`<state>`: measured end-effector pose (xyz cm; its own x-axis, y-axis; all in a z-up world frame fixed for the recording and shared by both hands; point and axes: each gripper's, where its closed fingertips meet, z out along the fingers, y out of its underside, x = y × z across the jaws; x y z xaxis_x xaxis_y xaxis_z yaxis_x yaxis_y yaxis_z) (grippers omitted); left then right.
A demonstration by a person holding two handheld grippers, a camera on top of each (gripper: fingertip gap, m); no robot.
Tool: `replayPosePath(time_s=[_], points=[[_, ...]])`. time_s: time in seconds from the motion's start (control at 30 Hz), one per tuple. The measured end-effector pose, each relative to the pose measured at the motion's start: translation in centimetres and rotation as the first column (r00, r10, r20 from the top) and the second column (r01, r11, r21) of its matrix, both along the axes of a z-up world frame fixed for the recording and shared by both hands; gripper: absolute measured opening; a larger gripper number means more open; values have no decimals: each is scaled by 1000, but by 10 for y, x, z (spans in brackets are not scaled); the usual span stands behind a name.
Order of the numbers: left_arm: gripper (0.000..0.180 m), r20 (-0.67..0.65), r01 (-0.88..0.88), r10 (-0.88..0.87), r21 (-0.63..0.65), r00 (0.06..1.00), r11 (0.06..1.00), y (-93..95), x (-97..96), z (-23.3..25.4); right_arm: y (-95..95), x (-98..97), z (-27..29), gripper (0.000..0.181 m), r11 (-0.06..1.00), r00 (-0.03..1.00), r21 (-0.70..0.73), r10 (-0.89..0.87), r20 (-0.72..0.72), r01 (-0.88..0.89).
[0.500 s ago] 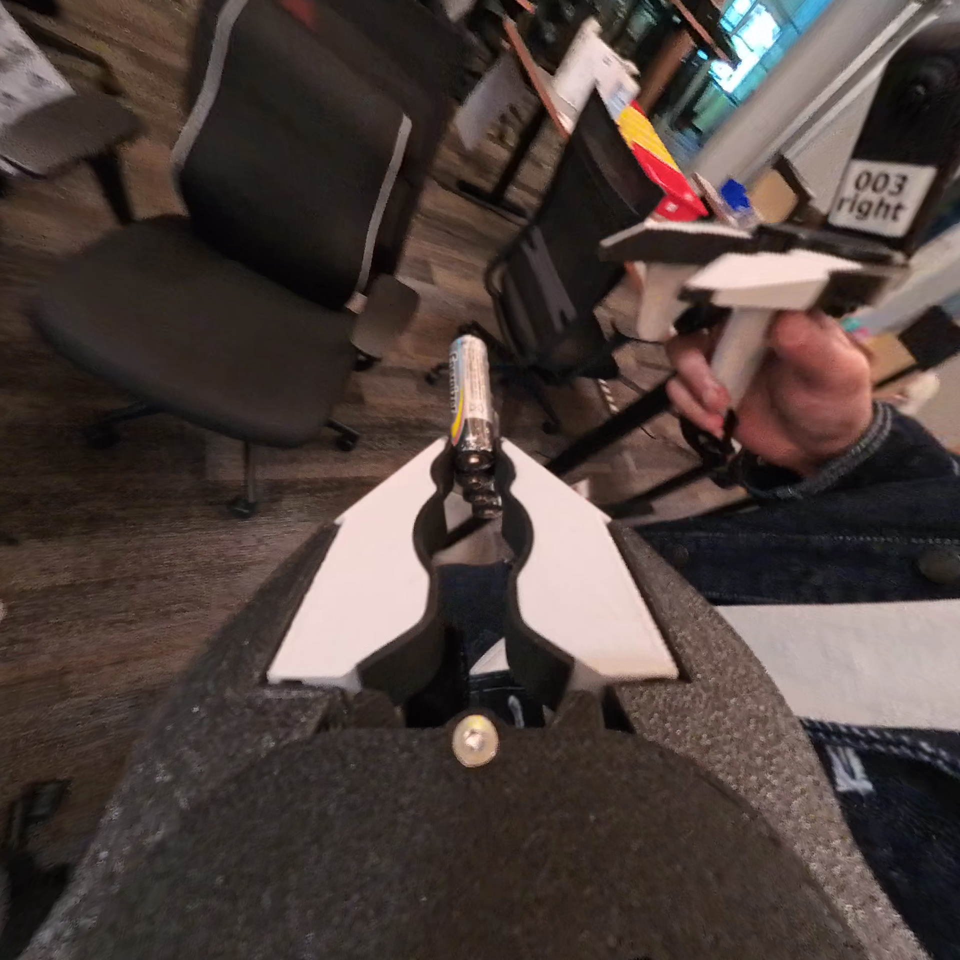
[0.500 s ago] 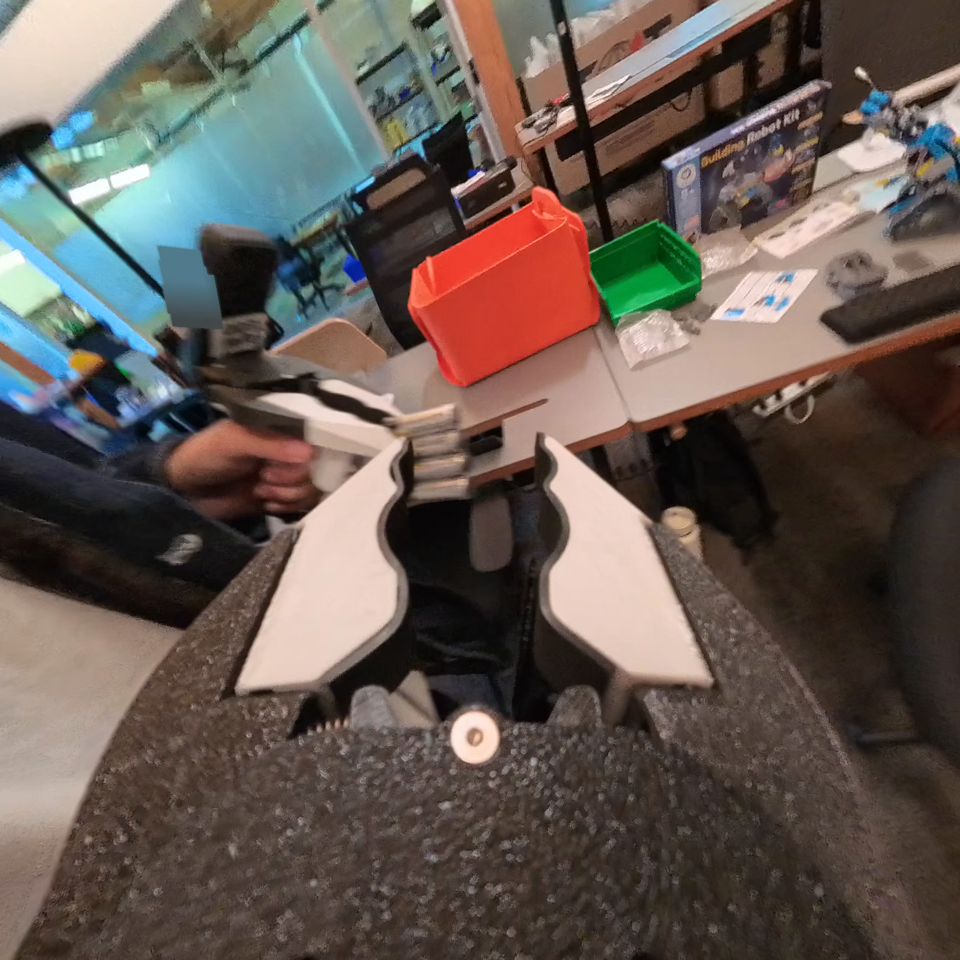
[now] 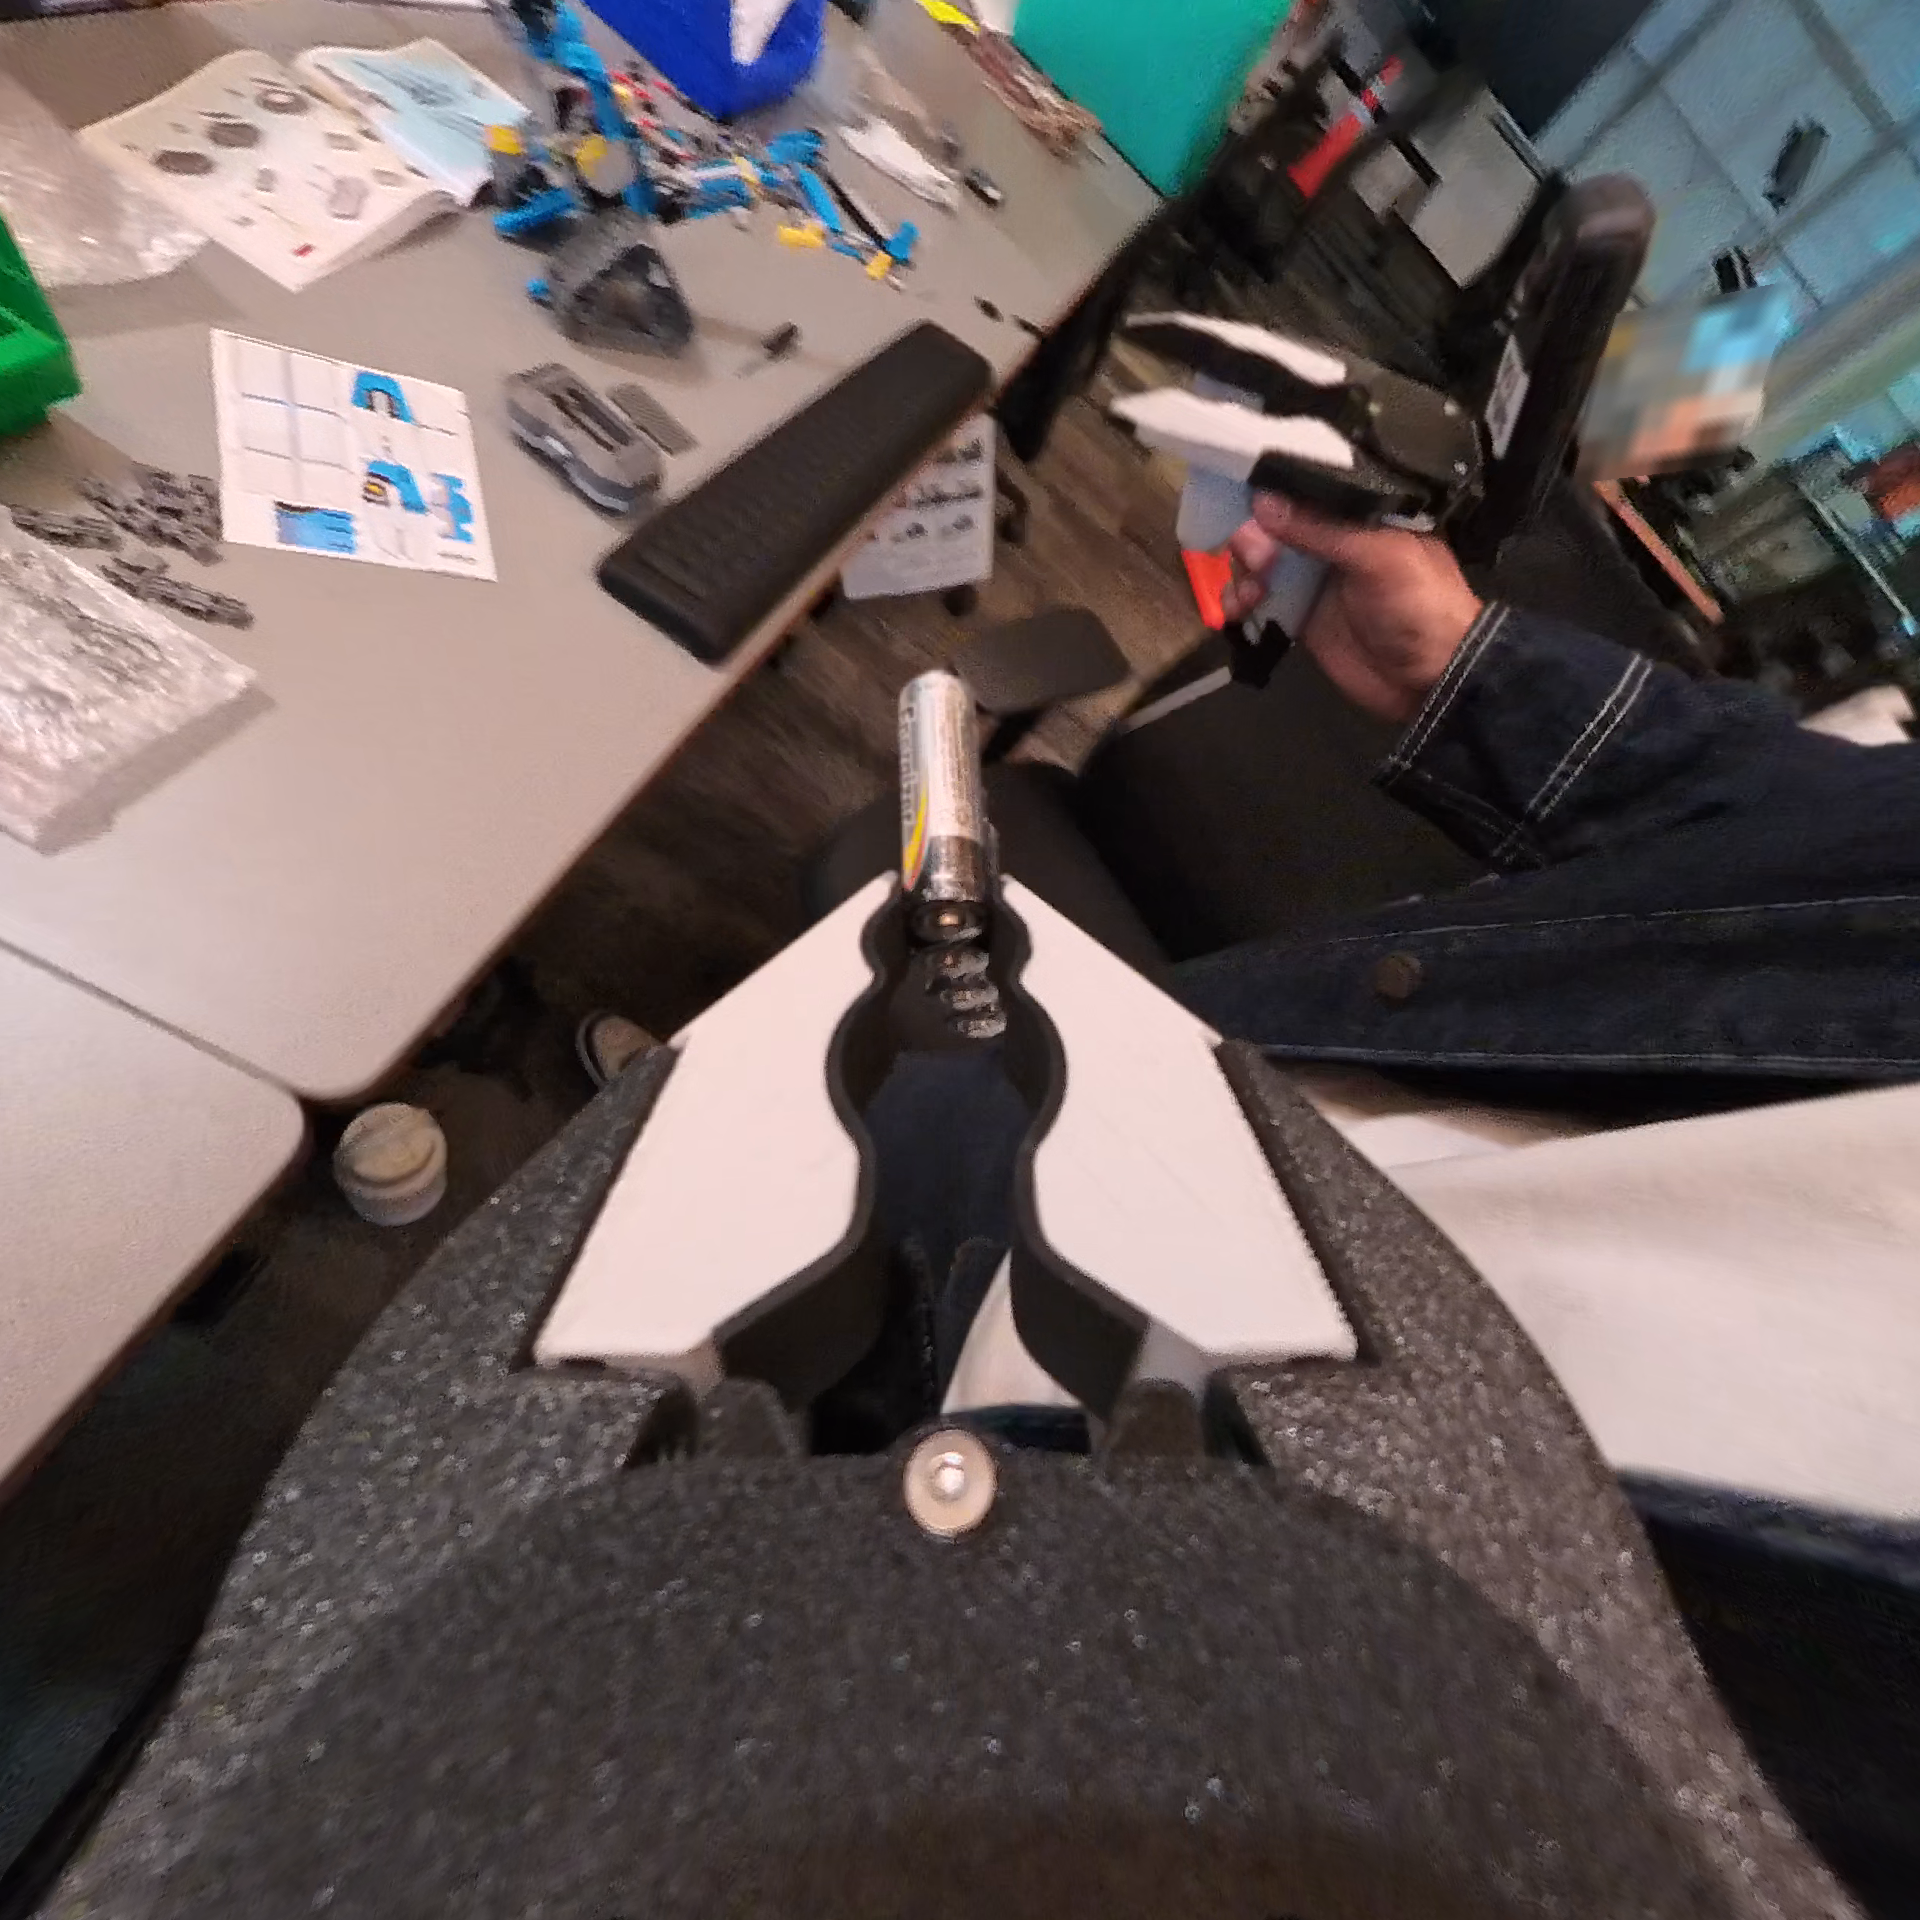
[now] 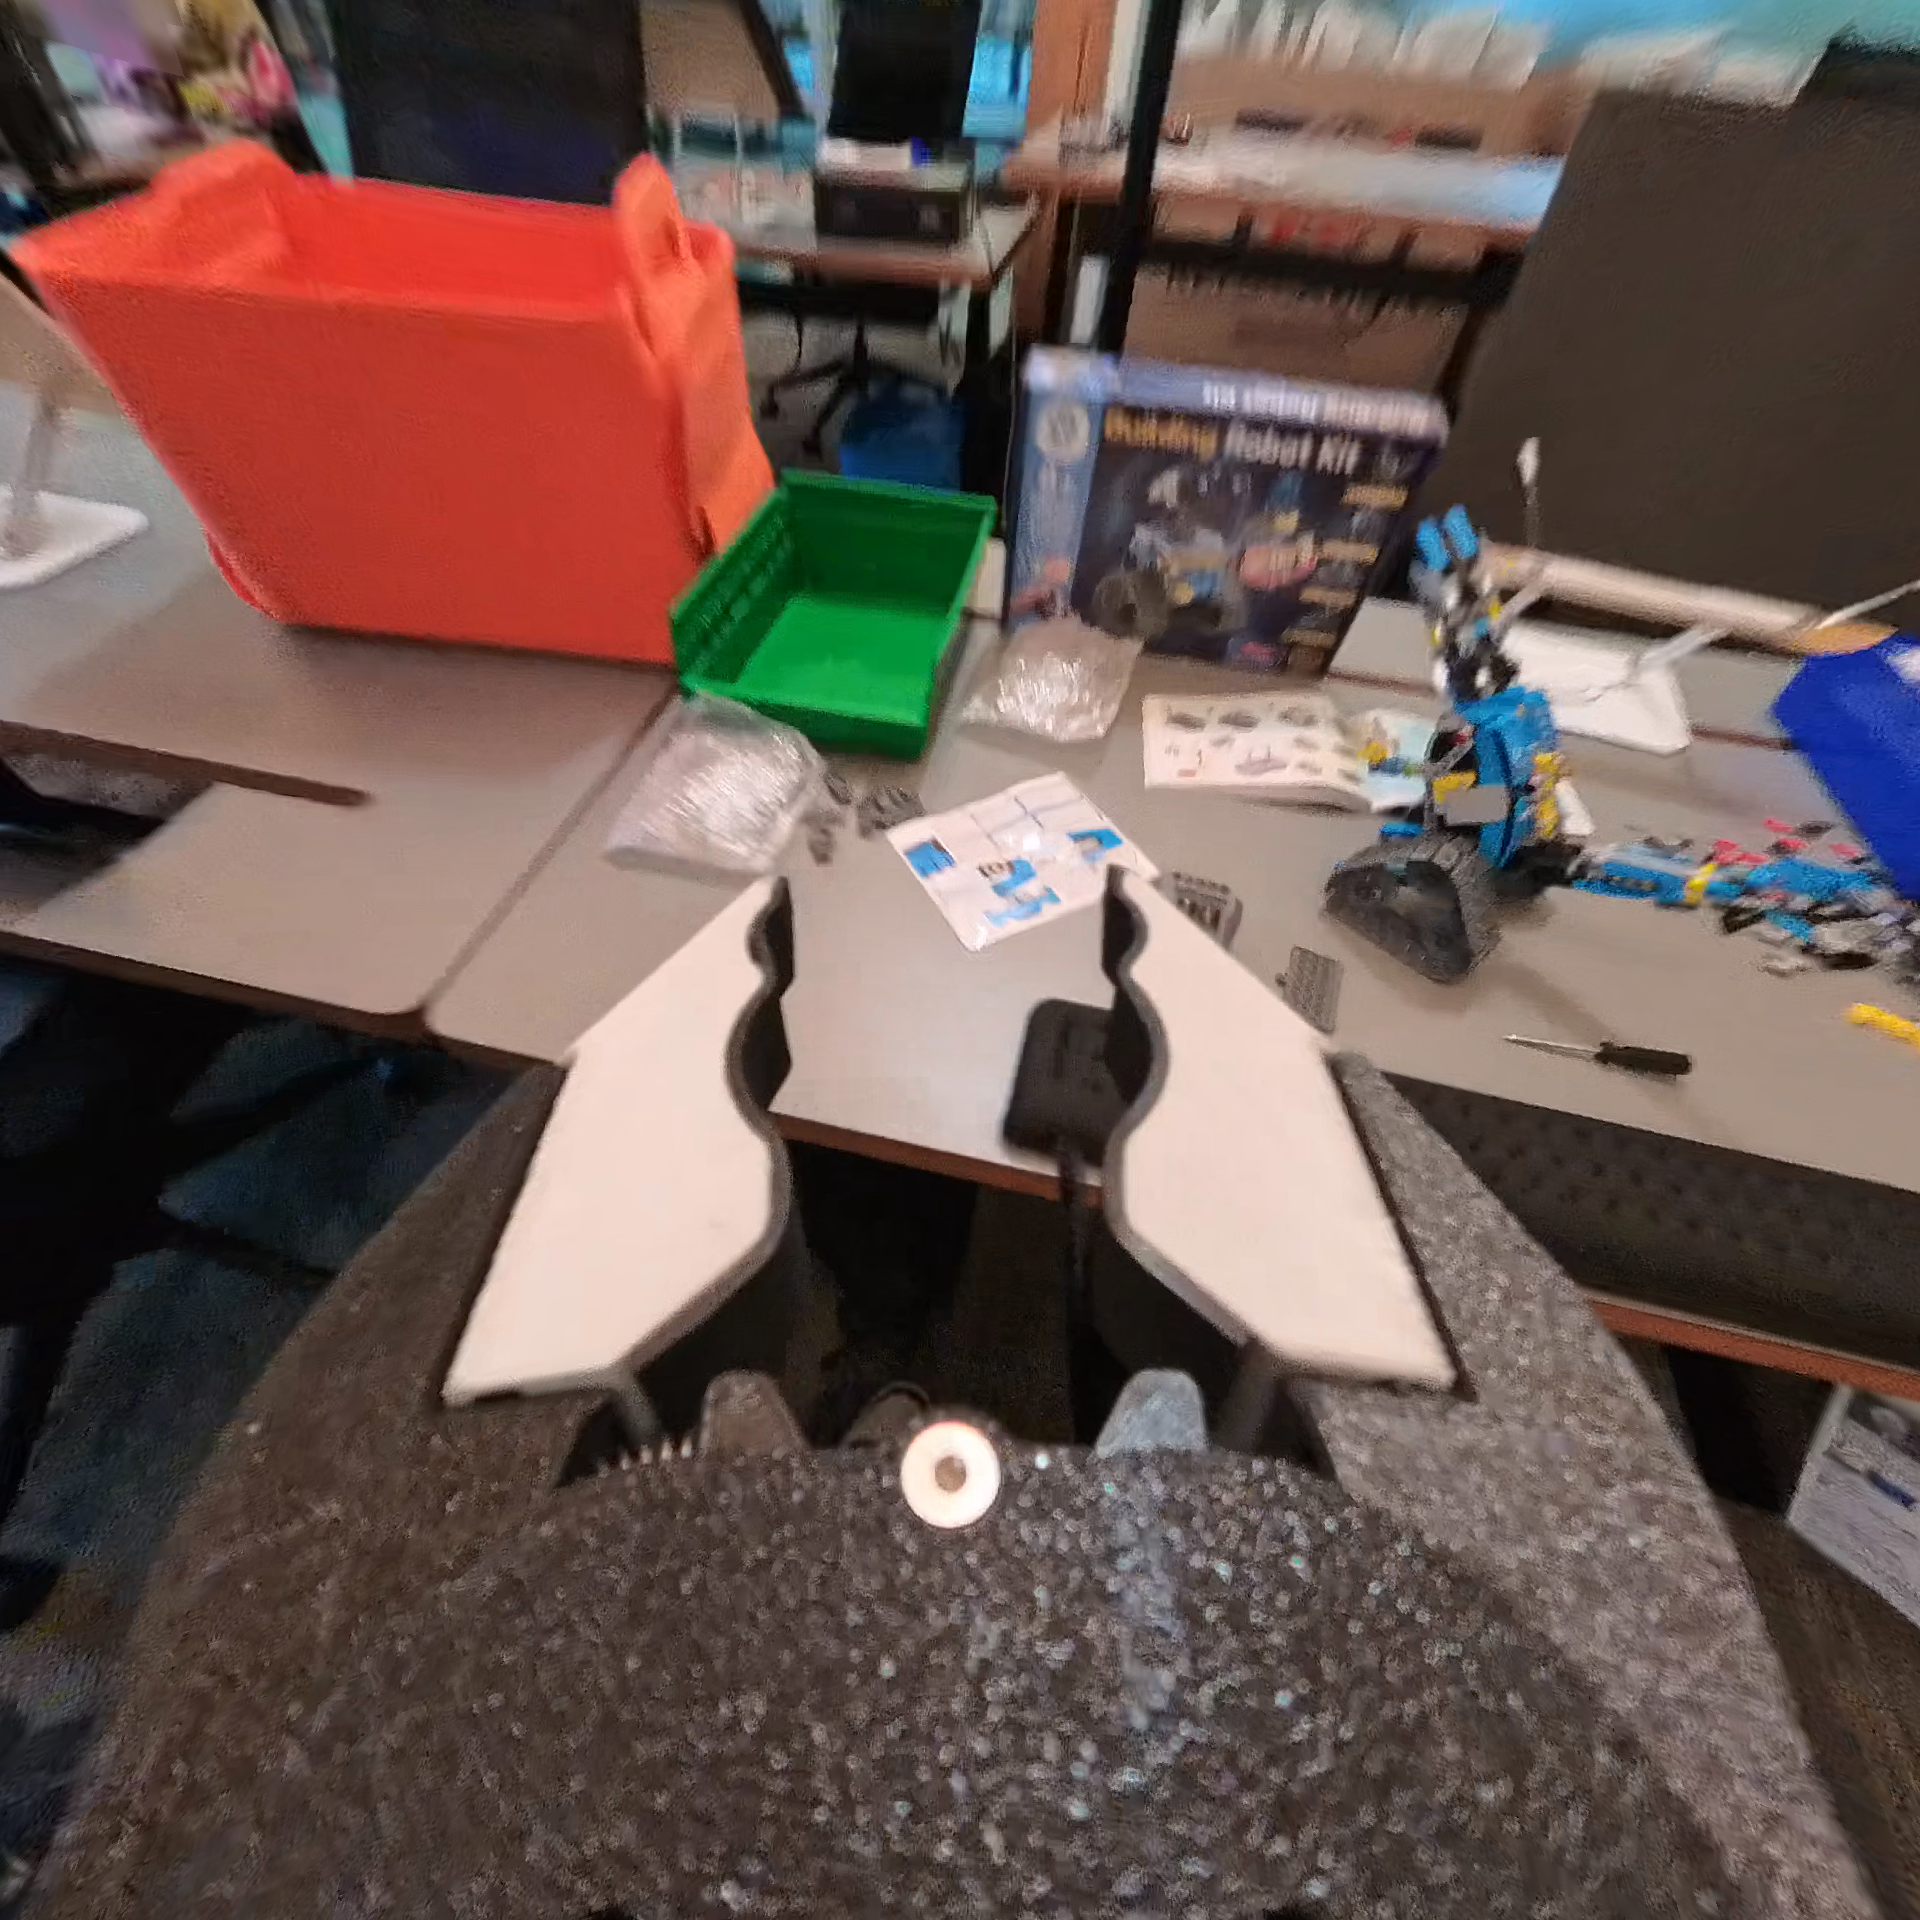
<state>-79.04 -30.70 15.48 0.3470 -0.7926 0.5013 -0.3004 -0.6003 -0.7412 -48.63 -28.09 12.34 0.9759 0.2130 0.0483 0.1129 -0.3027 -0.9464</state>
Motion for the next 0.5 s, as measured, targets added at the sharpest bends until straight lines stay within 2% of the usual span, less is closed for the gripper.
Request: replayPosePath(time_s=[0.13,0.3,0.43,0.5], points=[[12,-13,-119,118,-120,993,986,91,78,-38,102,74,-79,67,982,988,-172,53,-142,-78],[11,-79,-201,191,-147,978,969,166,129,-76,212,125,-125,62,977,984,-146,139,-114,-155],[12,-123,-260,242,-156,962,953,217,156,-123,273,133,-172,60,951,960,-167,235,-152,-259],[12,-114,-266,251,-141,961,954,239,170,-144,295,134,-187,58,943,951,-145,285,-122,-301]])
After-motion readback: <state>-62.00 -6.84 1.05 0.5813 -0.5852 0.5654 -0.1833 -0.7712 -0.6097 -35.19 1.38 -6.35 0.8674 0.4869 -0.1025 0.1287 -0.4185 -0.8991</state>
